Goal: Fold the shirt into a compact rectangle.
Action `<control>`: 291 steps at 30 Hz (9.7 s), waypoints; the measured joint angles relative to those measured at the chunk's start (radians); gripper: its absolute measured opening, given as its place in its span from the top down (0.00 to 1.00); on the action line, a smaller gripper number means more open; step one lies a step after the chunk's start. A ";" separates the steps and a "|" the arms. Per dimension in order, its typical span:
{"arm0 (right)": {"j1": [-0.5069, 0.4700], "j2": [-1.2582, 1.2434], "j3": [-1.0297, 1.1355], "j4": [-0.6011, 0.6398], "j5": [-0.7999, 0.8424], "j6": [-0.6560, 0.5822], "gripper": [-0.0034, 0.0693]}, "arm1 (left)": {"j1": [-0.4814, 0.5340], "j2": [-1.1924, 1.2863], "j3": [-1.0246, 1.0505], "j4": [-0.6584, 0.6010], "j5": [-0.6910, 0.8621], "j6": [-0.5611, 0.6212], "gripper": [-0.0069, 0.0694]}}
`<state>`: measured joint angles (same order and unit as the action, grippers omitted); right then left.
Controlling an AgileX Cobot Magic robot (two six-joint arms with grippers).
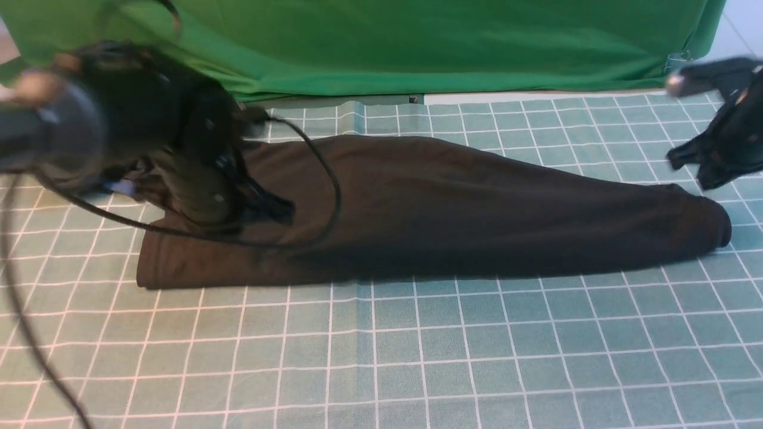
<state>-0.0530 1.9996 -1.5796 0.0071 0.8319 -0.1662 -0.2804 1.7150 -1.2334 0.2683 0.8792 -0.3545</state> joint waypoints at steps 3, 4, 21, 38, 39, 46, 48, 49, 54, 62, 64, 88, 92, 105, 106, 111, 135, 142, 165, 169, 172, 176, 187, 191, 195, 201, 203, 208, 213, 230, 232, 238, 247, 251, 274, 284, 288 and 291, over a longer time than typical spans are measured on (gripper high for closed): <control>-0.012 -0.096 0.044 -0.007 0.012 -0.002 0.89 | 0.074 -0.070 0.000 -0.025 0.045 -0.013 0.89; -0.017 -0.132 0.069 -0.001 0.012 -0.002 0.89 | 0.115 -0.081 0.000 -0.059 0.052 -0.001 0.89; -0.020 -0.334 0.461 0.173 -0.181 -0.051 0.89 | 0.319 0.164 0.000 -0.346 -0.047 0.354 0.37; -0.039 -0.307 0.410 0.207 -0.131 -0.052 0.87 | 0.321 0.224 -0.002 -0.381 -0.115 0.418 0.41; -0.046 -0.296 0.392 0.207 -0.110 -0.052 0.86 | 0.321 0.224 -0.002 -0.384 -0.113 0.423 0.53; -0.070 -0.193 0.307 0.208 -0.042 -0.052 0.51 | 0.320 0.192 -0.001 -0.377 -0.096 0.437 0.79; -0.071 -0.155 0.285 0.208 -0.040 -0.052 0.32 | 0.320 0.169 -0.001 -0.373 -0.093 0.439 0.80; -0.071 -0.133 0.274 0.208 -0.039 -0.052 0.25 | 0.320 0.158 -0.001 -0.373 -0.093 0.439 0.80; -0.071 -0.018 0.219 0.208 -0.042 -0.052 0.22 | 0.320 0.132 -0.001 -0.372 -0.091 0.439 0.80; -0.071 -0.020 0.196 0.208 0.044 -0.085 0.89 | 0.320 0.098 -0.001 -0.373 -0.040 0.439 0.80; -0.070 -0.067 0.204 0.185 0.119 -0.079 0.89 | 0.320 0.064 0.010 -0.373 -0.010 0.431 0.80; -0.070 -0.444 0.657 0.106 0.140 0.027 0.24 | 0.321 -0.255 0.406 -0.275 0.102 0.305 0.45; -0.070 -0.445 0.612 0.106 0.217 0.027 0.11 | 0.321 -0.257 0.337 -0.186 0.185 0.243 0.20; -0.070 -0.359 0.553 0.125 0.109 0.027 0.10 | 0.275 -0.258 0.287 -0.341 0.160 0.341 0.24; -0.070 -0.318 0.553 0.127 0.100 0.027 0.10 | 0.244 -0.258 0.305 -0.341 0.160 0.343 0.32; -0.070 -0.234 0.553 0.128 0.066 0.005 0.11 | 0.179 -0.258 0.325 -0.332 0.162 0.348 0.61; -0.188 -0.367 0.515 0.065 0.120 0.030 0.90 | 0.186 -0.505 0.325 -0.251 0.152 0.292 0.90; -0.047 -0.524 0.399 0.149 0.254 0.082 0.90 | 0.186 -0.540 0.325 -0.268 0.121 0.287 0.90; 0.736 -0.226 0.036 0.534 0.130 0.226 0.90 | 0.186 -0.544 0.327 -0.378 0.089 0.335 0.89; 0.807 -0.122 -0.040 0.590 0.088 0.225 0.90 | 0.186 -0.546 0.327 -0.378 0.089 0.336 0.89; 0.850 -0.052 -0.094 0.615 0.057 0.220 0.90 | 0.186 -0.546 0.327 -0.378 0.089 0.336 0.89; 0.884 0.024 -0.153 0.640 0.040 0.220 0.90 | 0.186 -0.546 0.328 -0.373 0.089 0.336 0.89; 0.947 0.170 -0.236 0.746 -0.065 0.237 0.63 | 0.187 -0.602 0.328 -0.250 0.102 0.279 0.89; 0.951 0.171 -0.240 0.765 -0.069 0.237 0.44 | 0.187 -0.615 0.328 -0.248 0.102 0.275 0.89; 0.943 0.147 -0.242 0.772 -0.036 0.179 0.30 | 0.188 -0.616 0.328 -0.248 0.113 0.275 0.89; 0.841 0.021 -0.244 0.660 0.109 0.071 0.48 | 0.188 -0.618 0.328 -0.256 0.127 0.261 0.89; 0.801 -0.013 -0.244 0.595 0.160 0.067 0.60 | 0.188 -0.618 0.328 -0.268 0.127 0.266 0.89; 0.706 -0.108 -0.239 0.352 0.341 0.059 0.92 | 0.188 -0.618 0.328 -0.463 0.107 0.418 0.89; 0.662 -0.224 -0.170 0.218 0.376 0.071 0.95 | 0.178 -0.593 0.328 -0.723 0.064 0.561 0.88; 0.661 -0.327 0.074 0.210 0.284 0.055 0.95 | -0.078 -0.198 0.329 -0.411 0.030 0.279 0.59; 0.661 -0.327 0.075 0.210 0.281 0.055 0.95 | -0.073 -0.194 0.329 -0.302 0.043 0.198 0.65; 0.661 -0.327 0.075 0.210 0.280 0.055 0.95 | -0.069 -0.253 0.329 -0.284 0.047 0.143 0.83; 0.676 -0.301 0.076 0.365 0.262 -0.027 0.95 | -0.053 -0.262 0.329 -0.255 -0.008 0.110 0.90; 0.727 -0.238 0.076 0.380 0.224 -0.050 0.95 | 0.005 -0.227 0.342 -0.252 -0.021 0.105 0.89; 0.810 0.018 0.188 0.375 0.235 -0.041 0.95 | 0.115 -0.222 0.428 -0.262 -0.083 0.178 0.89; 0.842 -0.005 0.222 0.367 0.238 -0.029 0.95 | 0.117 -0.416 0.428 -0.304 0.016 0.197 0.89; 0.867 -0.033 0.224 0.366 0.234 -0.025 0.95 | 0.118 -0.434 0.429 -0.469 0.010 0.309 0.89; 0.869 -0.065 0.224 0.365 0.226 -0.019 0.95 | 0.118 -0.434 0.430 -0.525 -0.006 0.335 0.89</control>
<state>0.8160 1.9343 -1.3556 0.3718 1.0581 -0.1851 -0.1624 1.2814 -0.8035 -0.2572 0.8736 -0.0199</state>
